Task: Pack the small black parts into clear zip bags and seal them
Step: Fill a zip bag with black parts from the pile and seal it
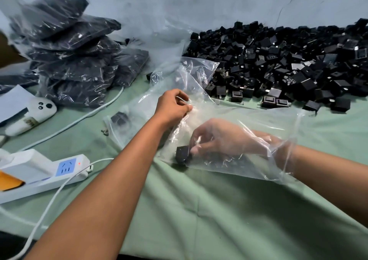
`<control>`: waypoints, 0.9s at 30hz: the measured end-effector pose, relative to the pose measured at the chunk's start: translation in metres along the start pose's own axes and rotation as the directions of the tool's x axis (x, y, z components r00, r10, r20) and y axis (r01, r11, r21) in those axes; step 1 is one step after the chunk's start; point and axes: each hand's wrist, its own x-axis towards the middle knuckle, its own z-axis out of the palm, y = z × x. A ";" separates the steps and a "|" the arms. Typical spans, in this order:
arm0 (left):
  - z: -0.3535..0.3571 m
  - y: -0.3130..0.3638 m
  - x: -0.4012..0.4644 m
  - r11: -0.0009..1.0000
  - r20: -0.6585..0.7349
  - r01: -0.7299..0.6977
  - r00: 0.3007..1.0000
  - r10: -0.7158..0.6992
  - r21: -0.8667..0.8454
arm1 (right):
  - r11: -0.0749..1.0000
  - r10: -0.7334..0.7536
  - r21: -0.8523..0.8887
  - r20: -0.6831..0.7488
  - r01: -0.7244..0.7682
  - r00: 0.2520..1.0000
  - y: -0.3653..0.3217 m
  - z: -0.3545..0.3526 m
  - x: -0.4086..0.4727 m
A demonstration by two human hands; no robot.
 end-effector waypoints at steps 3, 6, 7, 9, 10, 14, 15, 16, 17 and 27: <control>0.000 -0.006 0.001 0.999 -0.004 0.035 0.999 -0.035 -0.040 | 0.968 -0.010 -0.253 -0.002 0.009 1.000 -0.013 0.003 0.007; 0.001 -0.011 0.002 0.997 -0.013 0.047 0.999 -0.047 -0.060 | 0.974 0.061 -0.221 0.039 -0.051 0.997 -0.015 0.007 0.021; 0.001 -0.012 0.002 0.997 -0.017 0.046 0.999 -0.047 -0.065 | 0.982 0.108 -0.164 0.070 -0.095 0.992 -0.014 0.008 0.025; 0.002 -0.014 0.004 0.997 -0.019 0.041 0.999 -0.042 -0.069 | 0.982 0.115 -0.165 0.115 -0.095 0.987 -0.016 0.005 0.026; 0.002 -0.014 0.004 0.997 -0.016 0.040 0.999 -0.041 -0.069 | 0.981 0.089 -0.182 0.110 -0.068 0.990 -0.018 0.002 0.024; 0.004 -0.015 0.007 0.998 -0.011 0.030 0.999 -0.030 -0.048 | 0.996 -0.028 -0.085 -0.002 0.028 1.000 -0.008 -0.005 0.008; 0.004 -0.016 0.008 0.998 -0.010 0.030 0.999 -0.030 -0.047 | 0.998 -0.048 -0.029 -0.029 0.047 0.998 -0.005 -0.003 0.011; 0.004 -0.016 0.009 0.998 -0.007 0.030 1.000 -0.030 -0.048 | 0.998 -0.049 0.029 -0.048 0.050 0.998 -0.004 -0.003 0.014; 0.004 -0.017 0.010 0.998 -0.003 0.029 1.000 -0.029 -0.048 | 0.995 -0.048 0.080 -0.051 0.052 0.998 -0.003 0.000 0.016; 0.003 -0.021 0.013 0.998 0.000 0.030 1.000 -0.030 -0.058 | 0.886 -0.206 0.427 0.018 0.179 0.978 -0.014 0.020 0.038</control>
